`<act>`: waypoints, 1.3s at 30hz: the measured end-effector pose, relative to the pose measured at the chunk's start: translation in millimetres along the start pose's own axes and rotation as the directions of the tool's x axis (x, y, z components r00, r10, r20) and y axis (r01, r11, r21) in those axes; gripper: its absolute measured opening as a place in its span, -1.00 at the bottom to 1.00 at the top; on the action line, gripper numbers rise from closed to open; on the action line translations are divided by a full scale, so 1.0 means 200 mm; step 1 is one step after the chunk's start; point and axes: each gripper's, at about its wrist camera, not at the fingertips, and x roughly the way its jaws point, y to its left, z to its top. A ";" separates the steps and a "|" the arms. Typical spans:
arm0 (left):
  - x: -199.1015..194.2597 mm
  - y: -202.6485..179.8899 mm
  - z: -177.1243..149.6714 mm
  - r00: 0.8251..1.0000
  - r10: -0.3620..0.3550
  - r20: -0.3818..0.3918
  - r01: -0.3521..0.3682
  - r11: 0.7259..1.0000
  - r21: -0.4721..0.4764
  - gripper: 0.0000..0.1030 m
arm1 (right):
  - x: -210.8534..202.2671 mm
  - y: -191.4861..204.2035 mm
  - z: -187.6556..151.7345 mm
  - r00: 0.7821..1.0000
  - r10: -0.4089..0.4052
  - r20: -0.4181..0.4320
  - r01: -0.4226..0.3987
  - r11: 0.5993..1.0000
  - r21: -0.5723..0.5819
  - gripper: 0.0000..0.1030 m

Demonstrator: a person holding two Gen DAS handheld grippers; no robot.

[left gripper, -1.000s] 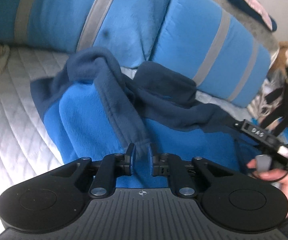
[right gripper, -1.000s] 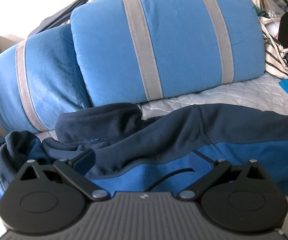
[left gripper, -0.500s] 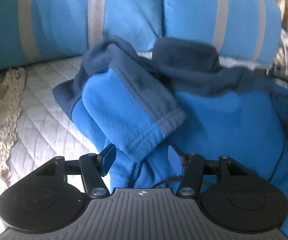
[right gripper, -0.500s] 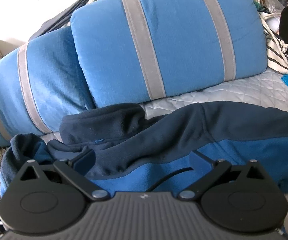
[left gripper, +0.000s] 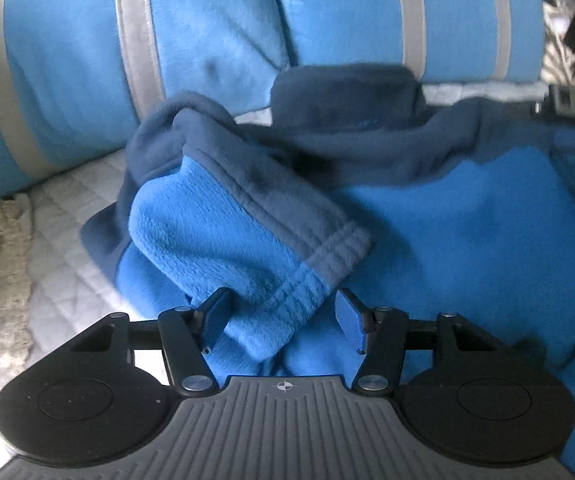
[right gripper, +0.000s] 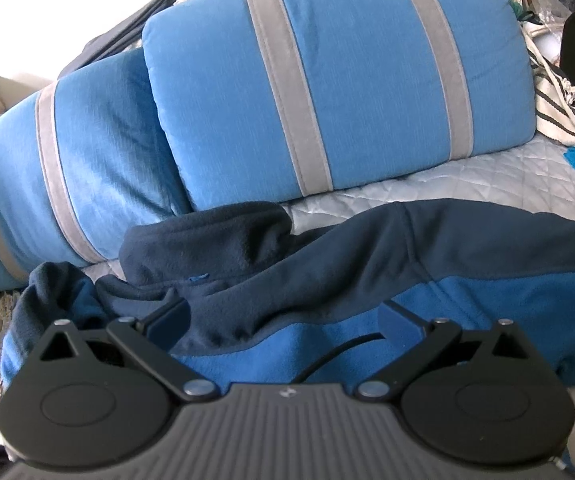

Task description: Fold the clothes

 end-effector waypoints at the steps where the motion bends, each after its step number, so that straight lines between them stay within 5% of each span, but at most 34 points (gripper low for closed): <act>1: 0.01 0.00 0.02 1.000 -0.010 0.003 0.010 1.000 -0.006 0.10 | 0.00 0.00 0.00 1.000 0.000 -0.001 0.000 1.000 0.001 1.00; 12: 0.15 -0.06 0.06 0.997 -0.078 0.017 0.079 0.996 -0.052 0.10 | 0.01 -0.01 0.00 1.000 0.010 -0.015 -0.010 1.000 0.014 1.00; 21: -0.03 0.06 0.11 0.986 -0.138 0.091 0.150 0.979 -0.136 0.11 | 0.01 -0.02 0.00 0.999 0.022 -0.024 -0.021 0.999 0.025 1.00; 30: -0.14 0.12 0.03 0.994 0.055 0.089 -0.063 0.995 0.083 0.11 | 0.01 -0.02 0.00 0.999 0.031 -0.029 -0.031 0.999 0.028 1.00; 34: -0.12 0.06 -0.06 0.978 0.178 0.109 -0.203 0.934 0.295 0.11 | 0.02 -0.02 0.00 0.999 0.033 -0.035 -0.032 0.999 0.032 1.00; 39: -0.05 -0.07 -0.16 0.941 0.290 0.176 -0.339 0.767 0.545 0.11 | 0.03 -0.02 0.00 0.998 0.042 -0.054 -0.040 0.998 0.040 1.00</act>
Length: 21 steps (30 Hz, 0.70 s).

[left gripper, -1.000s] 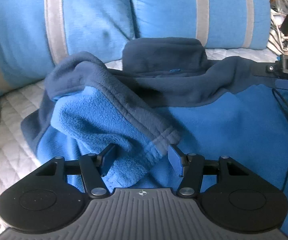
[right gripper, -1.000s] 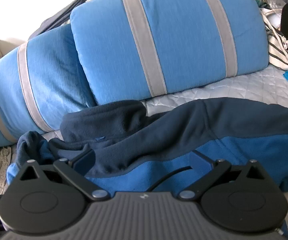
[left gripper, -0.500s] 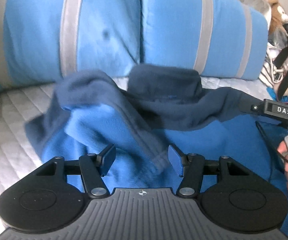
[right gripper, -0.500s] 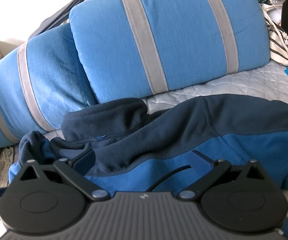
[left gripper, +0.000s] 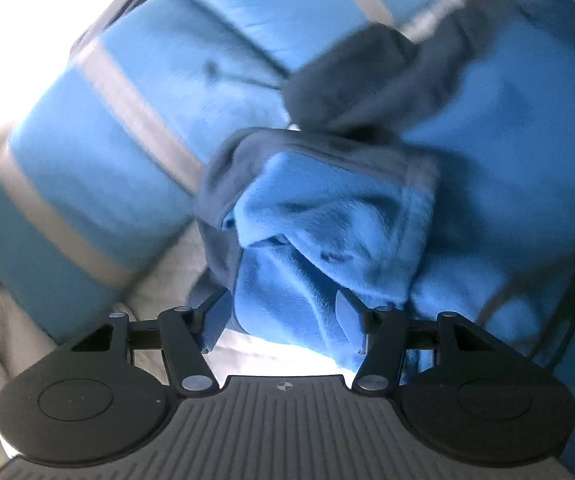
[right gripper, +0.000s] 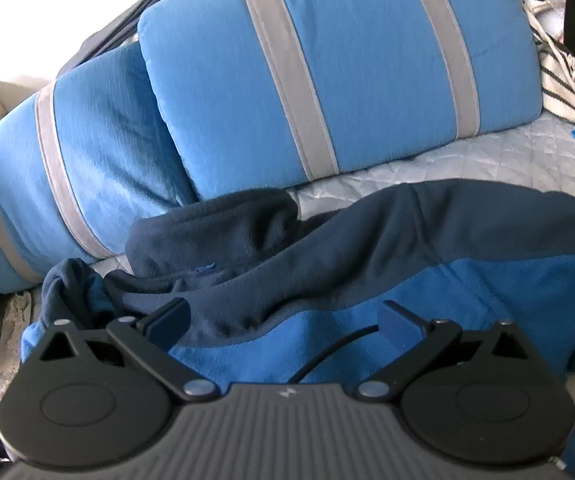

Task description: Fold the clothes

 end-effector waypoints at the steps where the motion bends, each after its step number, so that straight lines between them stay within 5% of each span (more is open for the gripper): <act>1: 0.00 -0.03 0.00 1.000 0.022 0.009 -0.023 0.998 0.053 0.11 | 0.00 0.00 0.00 1.000 0.000 -0.003 0.000 1.000 0.001 1.00; 6: 0.06 -0.20 -0.01 0.990 0.133 0.054 -0.143 0.942 0.304 0.05 | 0.01 0.00 0.00 1.000 -0.002 -0.005 0.002 1.000 0.002 1.00; 10: 0.09 -0.29 -0.05 0.982 0.170 0.086 -0.190 0.866 0.462 -0.32 | 0.02 -0.01 0.00 1.000 0.001 -0.017 -0.001 1.000 0.011 1.00; 15: 0.13 -0.37 -0.09 0.970 0.204 0.135 -0.243 0.768 0.592 -0.36 | 0.02 -0.01 0.00 1.000 0.006 -0.015 -0.005 1.000 0.007 1.00; 21: 0.16 -0.43 -0.11 0.965 0.202 0.167 -0.261 0.687 0.678 -0.53 | 0.02 0.00 0.00 1.000 0.009 -0.019 -0.009 1.000 0.007 1.00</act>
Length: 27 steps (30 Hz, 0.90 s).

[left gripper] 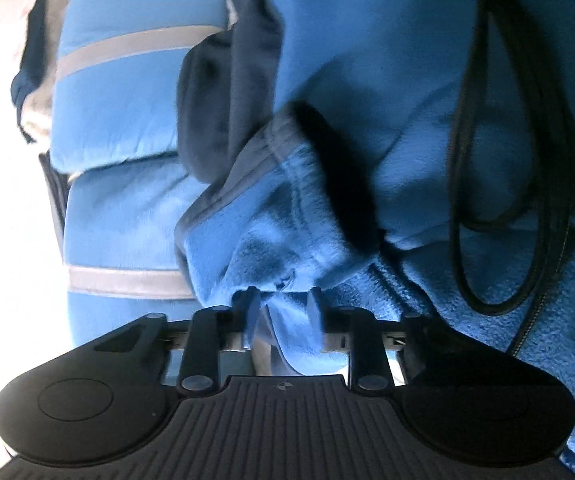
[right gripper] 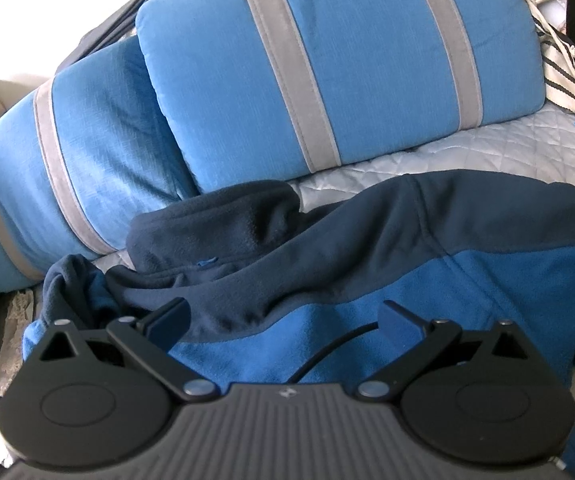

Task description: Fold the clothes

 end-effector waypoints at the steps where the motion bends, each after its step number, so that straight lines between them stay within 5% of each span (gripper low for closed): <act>1: 0.00 -0.01 0.00 1.000 0.008 0.003 -0.008 1.000 0.023 -0.54 | 0.00 0.00 0.00 1.000 0.000 0.000 0.000 1.000 0.000 1.00; 8: 0.05 -0.04 -0.01 1.000 0.010 0.022 -0.013 0.986 0.164 -0.74 | 0.01 -0.01 0.00 1.000 0.010 -0.010 -0.009 1.000 0.011 1.00; 13: 0.07 -0.04 0.00 1.000 0.012 0.022 -0.016 0.983 0.182 -0.92 | 0.01 -0.01 0.00 1.000 0.018 -0.015 -0.018 1.000 0.019 1.00; 20: 0.01 0.17 -0.01 0.997 0.047 0.067 -0.040 0.994 -0.105 -0.94 | 0.01 -0.03 0.01 1.000 0.021 -0.022 -0.020 0.999 0.043 1.00; 23: -0.02 0.29 -0.05 0.991 0.121 0.053 -0.105 0.967 -0.234 -0.94 | 0.02 -0.04 0.01 0.999 0.023 -0.025 -0.022 0.999 0.044 1.00; 27: -0.08 0.48 -0.16 0.982 0.186 0.024 -0.158 0.890 -0.427 -0.94 | 0.02 -0.04 0.01 0.999 0.025 -0.030 -0.024 0.998 0.050 1.00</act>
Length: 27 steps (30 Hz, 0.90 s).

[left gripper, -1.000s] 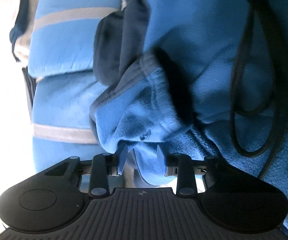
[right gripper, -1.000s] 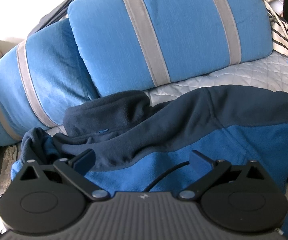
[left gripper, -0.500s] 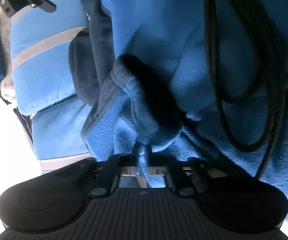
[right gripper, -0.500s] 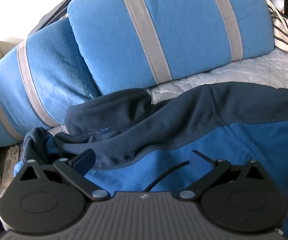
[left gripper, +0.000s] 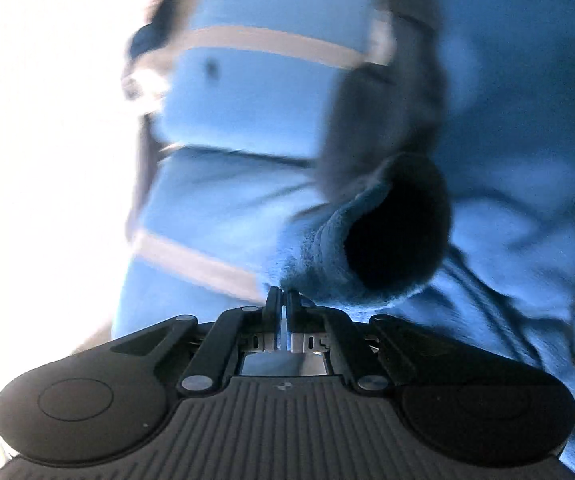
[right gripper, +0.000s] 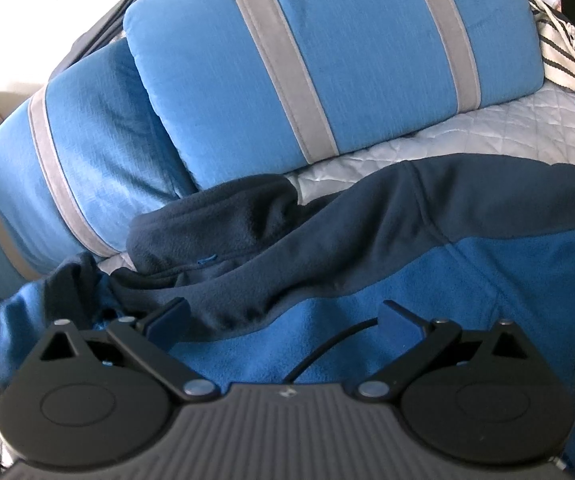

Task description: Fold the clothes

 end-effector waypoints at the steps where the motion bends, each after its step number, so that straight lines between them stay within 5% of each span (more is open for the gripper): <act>1: -0.01 0.06 -0.01 1.000 0.019 -0.006 -0.019 0.998 -0.055 -0.94 | 0.00 0.00 0.00 1.000 0.000 -0.001 0.000 1.000 0.001 1.00; 5: -0.04 0.34 -0.10 0.995 0.076 -0.062 -0.093 0.939 -0.332 -0.95 | 0.00 -0.01 0.00 1.000 0.002 -0.009 -0.002 1.000 0.007 1.00; 10: -0.08 0.70 -0.29 0.979 0.100 -0.180 -0.196 0.721 -0.665 -0.95 | 0.01 -0.01 -0.01 1.000 0.011 -0.020 -0.011 1.000 0.007 1.00; 16: -0.28 0.90 -0.77 0.939 0.078 -0.335 -0.330 0.481 -0.813 -0.95 | 0.00 -0.01 -0.02 0.998 0.055 -0.035 -0.055 0.998 -0.006 1.00; 20: -0.46 0.90 -1.13 0.880 0.070 -0.469 -0.466 0.313 -0.828 -0.95 | 0.01 0.02 -0.03 0.997 0.064 -0.045 -0.065 0.998 -0.024 1.00; 24: -0.65 0.82 -1.52 0.793 0.006 -0.609 -0.605 0.133 -0.785 -0.95 | 0.01 0.02 -0.03 0.996 0.077 -0.053 -0.078 0.997 -0.013 1.00; 27: -0.74 0.67 -1.74 0.725 -0.071 -0.685 -0.678 0.107 -0.728 -0.95 | 0.00 0.02 -0.03 0.994 0.099 -0.055 -0.100 0.995 -0.011 1.00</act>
